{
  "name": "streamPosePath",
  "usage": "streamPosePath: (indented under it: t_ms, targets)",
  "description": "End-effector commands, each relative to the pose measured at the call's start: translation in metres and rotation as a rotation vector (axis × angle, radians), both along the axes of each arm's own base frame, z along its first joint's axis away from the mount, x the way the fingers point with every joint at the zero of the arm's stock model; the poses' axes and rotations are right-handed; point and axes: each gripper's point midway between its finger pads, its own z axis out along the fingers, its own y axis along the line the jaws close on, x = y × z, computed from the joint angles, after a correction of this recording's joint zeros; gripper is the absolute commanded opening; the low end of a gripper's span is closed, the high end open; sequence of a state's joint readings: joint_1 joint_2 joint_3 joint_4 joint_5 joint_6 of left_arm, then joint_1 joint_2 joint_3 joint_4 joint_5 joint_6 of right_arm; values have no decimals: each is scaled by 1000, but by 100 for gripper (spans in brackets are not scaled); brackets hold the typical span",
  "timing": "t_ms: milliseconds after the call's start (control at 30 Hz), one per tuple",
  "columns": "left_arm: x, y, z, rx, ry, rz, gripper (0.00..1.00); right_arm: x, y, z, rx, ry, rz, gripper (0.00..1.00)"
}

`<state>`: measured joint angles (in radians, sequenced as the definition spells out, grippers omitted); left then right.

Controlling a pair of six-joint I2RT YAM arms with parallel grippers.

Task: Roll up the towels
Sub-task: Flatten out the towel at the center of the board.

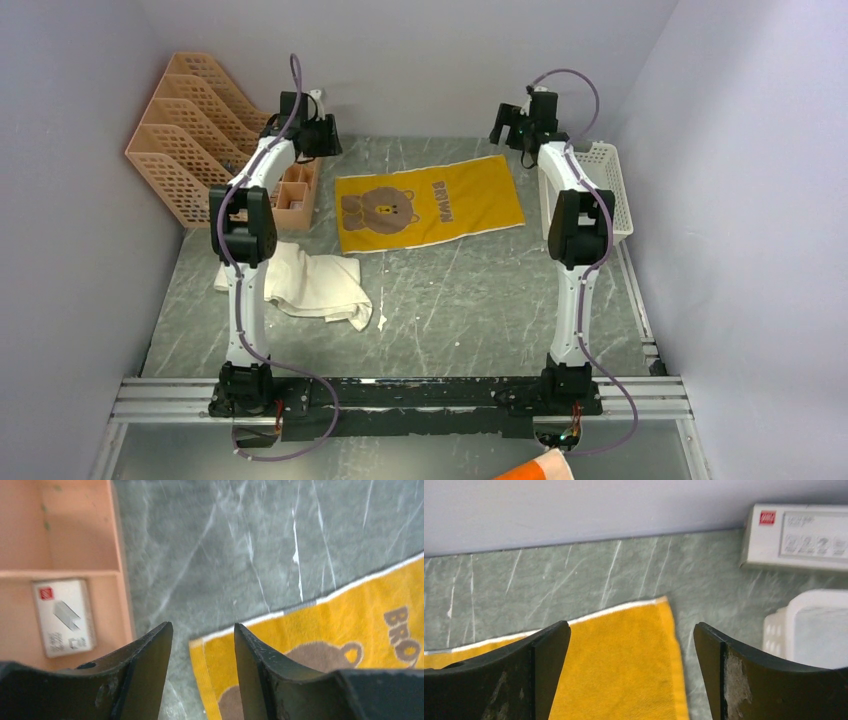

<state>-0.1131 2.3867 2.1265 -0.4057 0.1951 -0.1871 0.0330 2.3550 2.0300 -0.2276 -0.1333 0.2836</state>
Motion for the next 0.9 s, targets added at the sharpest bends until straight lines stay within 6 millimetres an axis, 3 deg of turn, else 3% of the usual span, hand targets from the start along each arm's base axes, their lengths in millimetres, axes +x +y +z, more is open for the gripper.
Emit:
streamPosePath:
  t_ms: [0,267,567,767,867]
  targets:
    - [-16,-15,7,-56,-4,-66,57,8,-17,-9,-159,24,43,94]
    - [-32,-34,-27,-45,80,-84,50,13,-21,-63,-233,111,104,87]
    - [-51,-11,-66,25,170,69,43,11,-17,-92,-239,141,153,79]
    - [-61,-5,-75,27,188,107,41,2,-19,-115,-248,182,158,63]
    - [-65,-2,-78,35,194,120,40,4,-22,-117,-260,180,142,67]
